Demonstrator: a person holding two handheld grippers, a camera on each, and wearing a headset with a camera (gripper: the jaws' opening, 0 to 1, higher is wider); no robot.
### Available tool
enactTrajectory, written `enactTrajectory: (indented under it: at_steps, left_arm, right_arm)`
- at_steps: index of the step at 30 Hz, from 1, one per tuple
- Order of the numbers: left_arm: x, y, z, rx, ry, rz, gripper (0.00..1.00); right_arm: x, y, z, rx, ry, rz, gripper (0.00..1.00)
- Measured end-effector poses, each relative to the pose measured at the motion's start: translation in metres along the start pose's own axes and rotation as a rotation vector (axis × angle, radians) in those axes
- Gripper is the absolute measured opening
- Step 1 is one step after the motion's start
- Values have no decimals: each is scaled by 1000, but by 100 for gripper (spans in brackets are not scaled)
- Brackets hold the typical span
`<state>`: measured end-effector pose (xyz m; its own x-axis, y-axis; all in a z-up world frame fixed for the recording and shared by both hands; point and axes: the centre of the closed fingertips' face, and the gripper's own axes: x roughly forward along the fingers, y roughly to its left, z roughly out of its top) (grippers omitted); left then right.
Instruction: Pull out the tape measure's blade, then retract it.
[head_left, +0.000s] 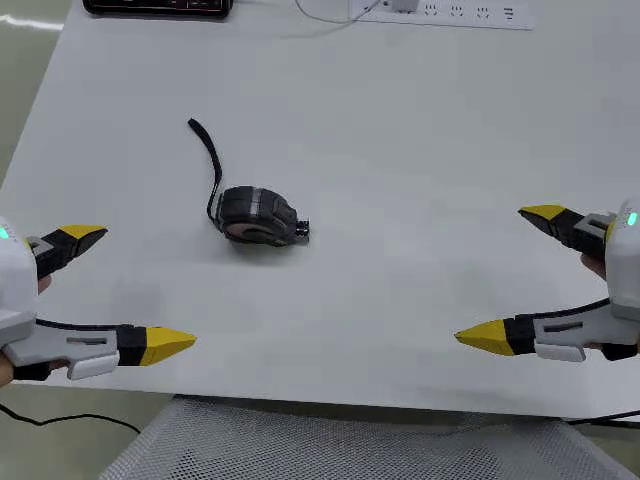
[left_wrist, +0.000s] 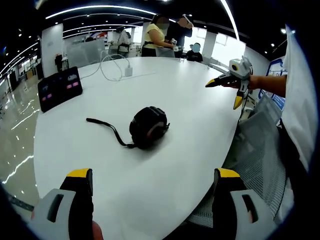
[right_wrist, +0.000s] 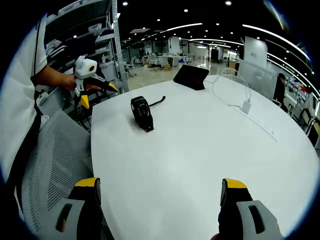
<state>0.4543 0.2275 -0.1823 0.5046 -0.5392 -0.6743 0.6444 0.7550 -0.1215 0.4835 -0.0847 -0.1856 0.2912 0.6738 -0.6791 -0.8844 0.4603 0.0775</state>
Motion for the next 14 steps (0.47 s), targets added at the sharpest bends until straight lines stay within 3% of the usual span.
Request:
enactTrajectory:
  at_steps: [14]
  left_arm:
    - [2,-3,1,7,-7,-15,99]
  right_arm:
    - [-2,2,1,11,-15,-4,99]
